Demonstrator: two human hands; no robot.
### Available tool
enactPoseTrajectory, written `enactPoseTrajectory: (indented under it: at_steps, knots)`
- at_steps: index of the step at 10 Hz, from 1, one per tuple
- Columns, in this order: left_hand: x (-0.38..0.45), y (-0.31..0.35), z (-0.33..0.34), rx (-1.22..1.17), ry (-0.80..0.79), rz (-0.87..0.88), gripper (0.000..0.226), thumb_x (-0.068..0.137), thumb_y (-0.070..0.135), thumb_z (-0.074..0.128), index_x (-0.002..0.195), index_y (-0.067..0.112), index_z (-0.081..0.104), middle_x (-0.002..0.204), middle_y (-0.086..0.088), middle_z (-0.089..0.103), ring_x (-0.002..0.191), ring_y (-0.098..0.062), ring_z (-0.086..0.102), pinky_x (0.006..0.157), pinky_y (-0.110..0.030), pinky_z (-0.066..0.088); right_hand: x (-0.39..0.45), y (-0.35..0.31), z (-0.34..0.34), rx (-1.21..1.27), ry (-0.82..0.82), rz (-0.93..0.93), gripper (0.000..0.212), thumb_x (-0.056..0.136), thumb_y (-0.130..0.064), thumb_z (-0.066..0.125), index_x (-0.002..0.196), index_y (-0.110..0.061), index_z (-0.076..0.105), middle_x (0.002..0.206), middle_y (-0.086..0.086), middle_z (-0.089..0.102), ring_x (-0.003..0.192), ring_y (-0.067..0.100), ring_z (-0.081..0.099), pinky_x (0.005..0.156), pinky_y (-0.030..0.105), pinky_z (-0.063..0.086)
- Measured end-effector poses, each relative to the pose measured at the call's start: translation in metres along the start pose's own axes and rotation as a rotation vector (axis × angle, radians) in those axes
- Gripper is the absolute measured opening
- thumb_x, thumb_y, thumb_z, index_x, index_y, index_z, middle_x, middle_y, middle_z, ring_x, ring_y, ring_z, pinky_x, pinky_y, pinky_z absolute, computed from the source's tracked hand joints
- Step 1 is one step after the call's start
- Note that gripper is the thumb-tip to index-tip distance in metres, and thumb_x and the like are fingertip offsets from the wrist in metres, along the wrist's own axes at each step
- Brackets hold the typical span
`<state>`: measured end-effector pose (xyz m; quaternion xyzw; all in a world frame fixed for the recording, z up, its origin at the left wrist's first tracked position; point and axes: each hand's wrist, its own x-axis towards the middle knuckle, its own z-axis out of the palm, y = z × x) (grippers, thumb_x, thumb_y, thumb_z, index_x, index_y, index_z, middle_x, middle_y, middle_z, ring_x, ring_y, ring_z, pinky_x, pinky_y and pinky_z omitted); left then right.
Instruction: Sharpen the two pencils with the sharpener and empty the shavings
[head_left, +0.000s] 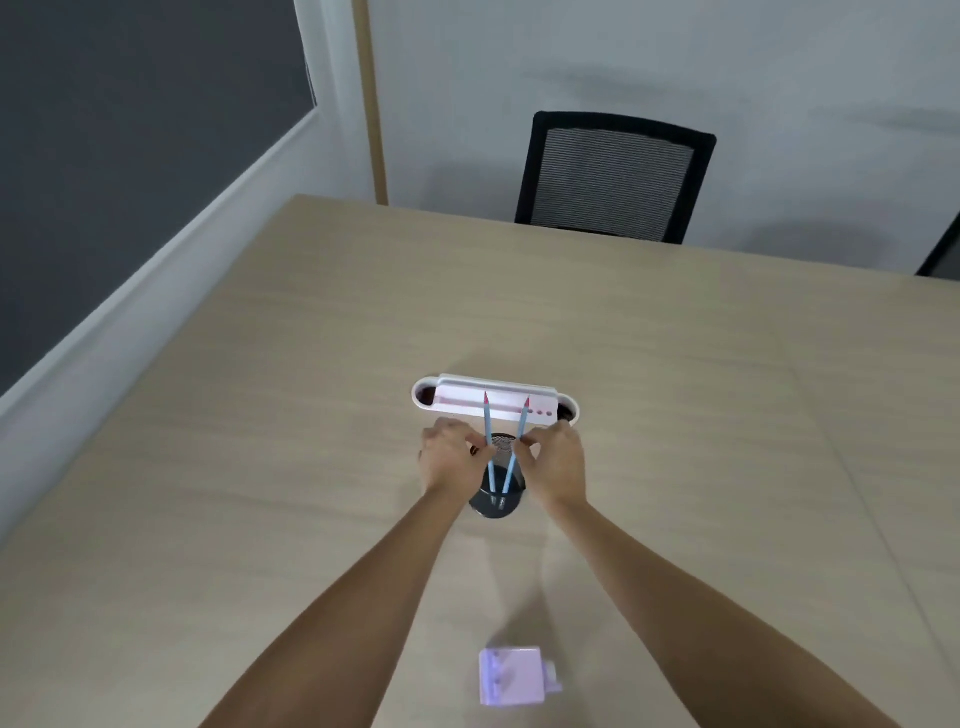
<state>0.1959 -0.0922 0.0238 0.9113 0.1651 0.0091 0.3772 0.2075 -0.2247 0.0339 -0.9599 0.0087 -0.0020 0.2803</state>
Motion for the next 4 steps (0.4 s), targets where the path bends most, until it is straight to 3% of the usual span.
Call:
enactPoseTrajectory:
  at_steps: [2, 4]
  knots:
    - [-0.001, 0.002, 0.016, 0.176, -0.017, -0.063, 0.019, 0.080, 0.037, 0.071, 0.088, 0.020, 0.073, 0.106, 0.001, 0.061, 0.105, -0.020, 0.049, 0.087, -0.034, 0.044, 0.001, 0.003, 0.018, -0.129, -0.066, 0.042, 0.023, 0.089, -0.026, 0.052, 0.082, -0.014, 0.070, 0.093, 0.011, 0.059, 0.095, 0.031, 0.051, 0.081, 0.039, 0.039]
    - [-0.007, 0.004, 0.004, 0.117, 0.057, -0.057, 0.013, 0.082, 0.033, 0.069, 0.085, 0.021, 0.073, 0.107, 0.002, 0.063, 0.106, -0.020, 0.050, 0.089, -0.034, 0.042, -0.001, 0.008, 0.006, -0.059, -0.007, 0.027, 0.023, 0.090, -0.030, 0.052, 0.089, -0.016, 0.071, 0.094, 0.009, 0.063, 0.093, 0.029, 0.055, 0.083, 0.039, 0.043]
